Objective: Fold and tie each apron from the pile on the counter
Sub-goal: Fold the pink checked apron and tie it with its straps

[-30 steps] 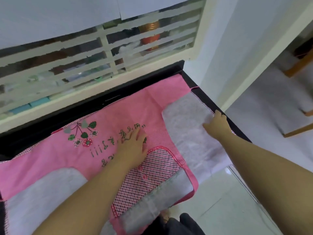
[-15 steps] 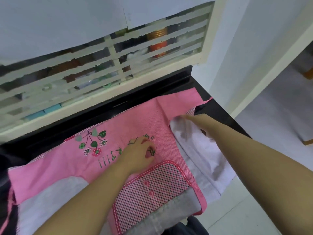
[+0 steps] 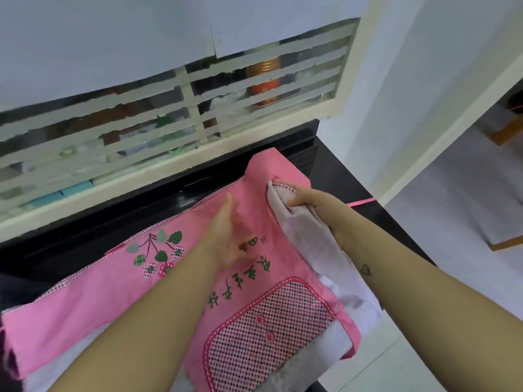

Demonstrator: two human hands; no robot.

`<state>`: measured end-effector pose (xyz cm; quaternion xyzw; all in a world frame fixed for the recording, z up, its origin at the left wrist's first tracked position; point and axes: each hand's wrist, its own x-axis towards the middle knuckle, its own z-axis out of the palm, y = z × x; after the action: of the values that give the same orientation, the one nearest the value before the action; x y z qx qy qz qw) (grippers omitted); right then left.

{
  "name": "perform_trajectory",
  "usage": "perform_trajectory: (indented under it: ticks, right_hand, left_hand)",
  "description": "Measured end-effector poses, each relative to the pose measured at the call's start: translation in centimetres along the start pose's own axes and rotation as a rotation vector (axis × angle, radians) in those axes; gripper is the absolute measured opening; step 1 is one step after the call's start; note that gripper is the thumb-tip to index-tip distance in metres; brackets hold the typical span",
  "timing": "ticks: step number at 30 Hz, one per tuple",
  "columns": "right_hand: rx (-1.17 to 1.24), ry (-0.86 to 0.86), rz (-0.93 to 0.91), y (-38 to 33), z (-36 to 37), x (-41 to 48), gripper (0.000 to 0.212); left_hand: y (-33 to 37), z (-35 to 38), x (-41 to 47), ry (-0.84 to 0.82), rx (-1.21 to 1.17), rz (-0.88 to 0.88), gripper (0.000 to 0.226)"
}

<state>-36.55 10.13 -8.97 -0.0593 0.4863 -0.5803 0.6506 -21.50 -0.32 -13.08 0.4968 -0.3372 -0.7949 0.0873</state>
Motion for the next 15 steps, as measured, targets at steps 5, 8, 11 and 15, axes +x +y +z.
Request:
perform_trajectory:
  ticks: [5,8,11,15]
  right_hand:
    - [-0.648,-0.047,-0.189,-1.1,3.4,-0.2,0.052]
    - [-0.559,-0.033,-0.348,-1.7,5.4,-1.7,0.046]
    - [-0.544,-0.104,-0.240,-3.2,5.1,-2.3,0.050]
    - [-0.715,-0.183,-0.133,-1.4,7.2,-1.9,0.033]
  left_hand:
    - [1.4,5.4,-0.5,-0.189,-0.042,0.022,0.048]
    - [2.5,6.5,0.3,-0.265,-0.216,0.046,0.065]
    - [4.7,5.8,1.3,-0.257,-0.351,0.060,0.090]
    - [6.2,1.7,0.5,-0.149,-0.390,0.166,0.079]
